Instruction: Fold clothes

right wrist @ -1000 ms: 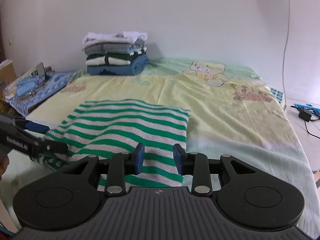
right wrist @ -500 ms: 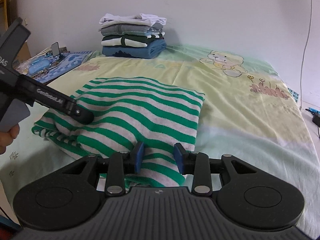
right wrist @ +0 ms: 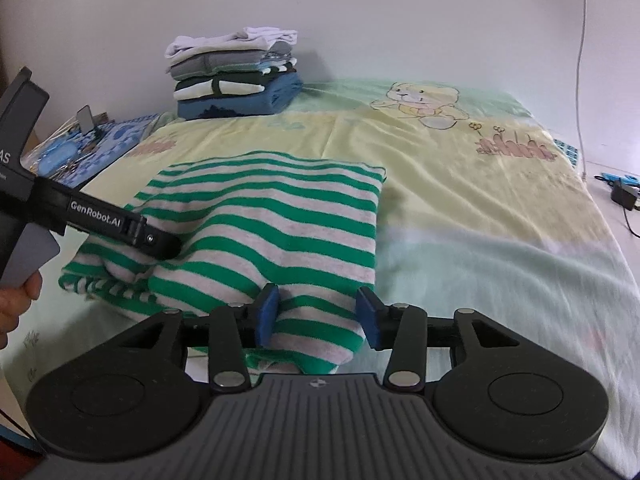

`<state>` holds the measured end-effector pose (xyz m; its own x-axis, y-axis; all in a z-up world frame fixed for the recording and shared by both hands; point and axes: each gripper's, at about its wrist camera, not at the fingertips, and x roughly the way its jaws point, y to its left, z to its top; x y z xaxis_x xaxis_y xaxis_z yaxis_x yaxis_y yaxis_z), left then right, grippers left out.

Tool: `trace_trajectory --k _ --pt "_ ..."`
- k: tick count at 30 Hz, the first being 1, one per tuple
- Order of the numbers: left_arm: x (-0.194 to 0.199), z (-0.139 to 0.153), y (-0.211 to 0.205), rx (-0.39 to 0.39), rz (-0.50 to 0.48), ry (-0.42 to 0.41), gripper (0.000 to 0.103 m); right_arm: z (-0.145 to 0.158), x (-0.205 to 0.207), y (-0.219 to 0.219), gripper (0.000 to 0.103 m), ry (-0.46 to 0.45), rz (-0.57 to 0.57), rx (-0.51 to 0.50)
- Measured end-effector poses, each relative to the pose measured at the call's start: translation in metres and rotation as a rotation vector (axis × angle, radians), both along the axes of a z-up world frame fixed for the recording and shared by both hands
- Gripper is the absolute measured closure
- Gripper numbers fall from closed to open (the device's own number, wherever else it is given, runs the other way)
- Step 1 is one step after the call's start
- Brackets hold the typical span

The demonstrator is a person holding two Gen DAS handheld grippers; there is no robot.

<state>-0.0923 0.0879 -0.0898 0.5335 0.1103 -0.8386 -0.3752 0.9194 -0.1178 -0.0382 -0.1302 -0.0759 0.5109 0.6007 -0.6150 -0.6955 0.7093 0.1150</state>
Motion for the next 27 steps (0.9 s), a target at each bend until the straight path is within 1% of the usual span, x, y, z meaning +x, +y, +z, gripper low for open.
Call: trace_trajectory --k 2,4,6,9,13,15,21,24,26,27 --pt "0.000 0.000 0.002 -0.005 -0.018 0.004 0.001 0.012 0.002 -0.002 0.057 -0.020 -0.009 0.023" --pt "0.000 -0.001 0.004 -0.012 -0.036 0.005 0.001 0.025 0.005 -0.005 0.054 -0.035 -0.044 0.065" --pt "0.000 -0.001 0.007 -0.022 -0.050 0.006 0.001 0.036 0.013 -0.004 0.053 -0.018 -0.084 0.113" --pt "0.000 -0.002 0.011 -0.037 -0.067 0.004 0.001 0.041 0.021 0.008 0.053 -0.010 -0.133 0.131" --pt "0.001 -0.004 0.014 -0.049 -0.087 0.000 0.001 0.026 0.028 0.035 0.053 0.010 -0.146 0.023" --pt "0.001 -0.004 0.015 -0.051 -0.098 -0.005 0.001 0.017 0.031 0.040 0.053 0.040 -0.162 -0.003" --pt "-0.002 -0.005 0.015 -0.041 -0.132 -0.031 0.001 0.007 0.026 0.039 0.051 0.061 -0.175 -0.023" --pt "-0.005 -0.006 0.019 -0.048 -0.156 -0.053 0.001 0.004 0.027 0.036 0.048 0.081 -0.180 -0.013" --pt "-0.006 -0.005 0.022 -0.059 -0.165 -0.060 0.001 0.003 0.030 0.034 0.042 0.102 -0.188 -0.001" --pt "-0.007 -0.003 0.024 -0.067 -0.167 -0.061 0.001 0.002 0.031 0.032 0.040 0.115 -0.194 0.006"
